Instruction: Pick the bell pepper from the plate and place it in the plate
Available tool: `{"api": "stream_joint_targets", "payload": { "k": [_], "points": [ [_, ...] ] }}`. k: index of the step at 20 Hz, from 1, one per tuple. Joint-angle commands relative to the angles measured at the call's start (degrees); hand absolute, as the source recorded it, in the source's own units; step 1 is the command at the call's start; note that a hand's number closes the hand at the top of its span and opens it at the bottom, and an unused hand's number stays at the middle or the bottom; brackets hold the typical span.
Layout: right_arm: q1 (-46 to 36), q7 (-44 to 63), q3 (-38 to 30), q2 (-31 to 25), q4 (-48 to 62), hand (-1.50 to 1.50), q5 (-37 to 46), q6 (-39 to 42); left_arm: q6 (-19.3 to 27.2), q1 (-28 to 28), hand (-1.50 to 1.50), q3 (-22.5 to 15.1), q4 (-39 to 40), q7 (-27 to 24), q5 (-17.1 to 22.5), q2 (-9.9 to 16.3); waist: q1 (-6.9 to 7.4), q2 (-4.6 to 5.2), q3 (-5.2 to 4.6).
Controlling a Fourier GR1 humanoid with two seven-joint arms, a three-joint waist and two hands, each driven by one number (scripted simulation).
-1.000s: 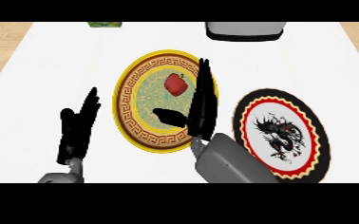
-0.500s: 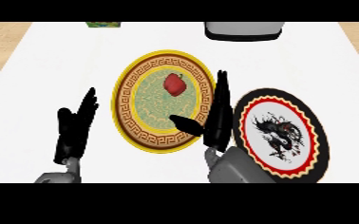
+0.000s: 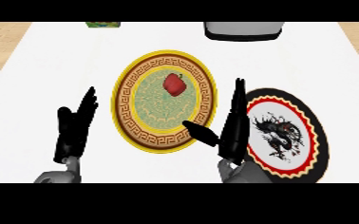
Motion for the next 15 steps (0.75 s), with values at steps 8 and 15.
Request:
{"api": "stream_joint_targets", "payload": {
  "k": [8,15],
  "points": [
    [7.26,-2.52,-7.73,0.14,-5.18,-1.5,3.29,2.62,-3.29,-1.01,0.0,2.81,-0.89,1.8,1.78,1.65,0.02,0.03,-0.01],
    [12.12,-5.32,-8.88,0.34,-7.27,-1.5,3.69,3.78,-2.43,-0.09,0.0,1.96,-5.77,5.44,0.48,0.59,0.08,0.0,0.0]
  ]
}}
